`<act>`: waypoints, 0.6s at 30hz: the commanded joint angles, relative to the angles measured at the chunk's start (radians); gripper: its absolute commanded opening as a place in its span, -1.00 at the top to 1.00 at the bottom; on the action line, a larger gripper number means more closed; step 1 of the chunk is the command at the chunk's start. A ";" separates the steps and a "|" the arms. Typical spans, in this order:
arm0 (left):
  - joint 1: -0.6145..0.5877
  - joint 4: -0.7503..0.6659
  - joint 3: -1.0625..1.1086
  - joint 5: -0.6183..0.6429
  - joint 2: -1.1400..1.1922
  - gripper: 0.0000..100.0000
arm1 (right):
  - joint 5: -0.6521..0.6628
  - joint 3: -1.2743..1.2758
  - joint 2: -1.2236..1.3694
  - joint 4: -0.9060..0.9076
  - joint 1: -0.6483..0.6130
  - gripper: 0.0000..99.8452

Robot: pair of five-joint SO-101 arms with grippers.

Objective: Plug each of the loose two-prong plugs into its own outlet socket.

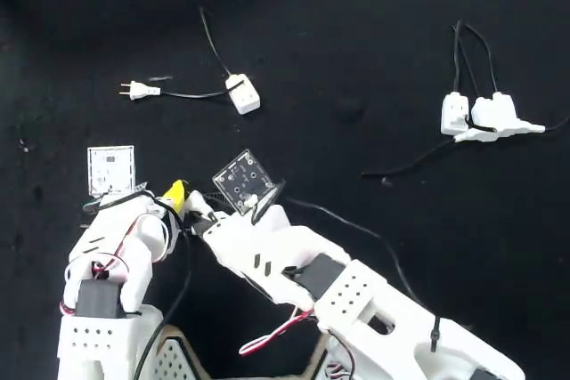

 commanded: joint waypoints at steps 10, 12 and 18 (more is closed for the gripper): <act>0.024 -0.002 0.025 -0.012 0.006 0.62 | -0.009 -0.033 -0.094 -0.015 0.015 0.98; 0.022 -0.002 0.022 -0.012 0.006 0.62 | -0.009 -0.031 -0.091 -0.017 0.015 0.98; 0.013 -0.002 0.019 -0.012 0.006 0.62 | -0.008 -0.030 -0.091 -0.014 0.044 0.98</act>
